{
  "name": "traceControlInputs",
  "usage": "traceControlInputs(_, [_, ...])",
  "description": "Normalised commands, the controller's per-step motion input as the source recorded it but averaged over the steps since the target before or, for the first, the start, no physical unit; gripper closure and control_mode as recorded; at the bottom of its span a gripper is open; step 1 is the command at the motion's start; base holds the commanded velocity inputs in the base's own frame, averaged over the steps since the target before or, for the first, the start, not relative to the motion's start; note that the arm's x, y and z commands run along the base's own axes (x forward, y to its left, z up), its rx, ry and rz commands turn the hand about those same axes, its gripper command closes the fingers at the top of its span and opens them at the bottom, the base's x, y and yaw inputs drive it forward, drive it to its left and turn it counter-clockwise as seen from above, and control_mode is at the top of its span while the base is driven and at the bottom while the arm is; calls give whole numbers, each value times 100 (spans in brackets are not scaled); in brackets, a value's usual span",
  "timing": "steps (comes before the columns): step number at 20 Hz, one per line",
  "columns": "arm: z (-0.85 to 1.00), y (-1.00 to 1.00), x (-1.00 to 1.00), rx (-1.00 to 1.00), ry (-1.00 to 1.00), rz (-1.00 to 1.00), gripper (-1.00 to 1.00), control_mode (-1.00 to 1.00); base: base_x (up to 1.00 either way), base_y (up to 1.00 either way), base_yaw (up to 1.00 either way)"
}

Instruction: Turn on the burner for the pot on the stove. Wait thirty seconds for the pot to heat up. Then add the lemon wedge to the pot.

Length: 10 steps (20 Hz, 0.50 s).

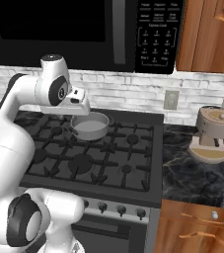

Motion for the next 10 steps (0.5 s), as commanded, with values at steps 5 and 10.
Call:
traceControlInputs(5, [-2, 0, -6, 0, -3, 0, -100, -100, 0, 0, 0])
traceControlInputs(10, [0, 0, -14, 0, -1, 0, -100, -100, 0, 0, 0])
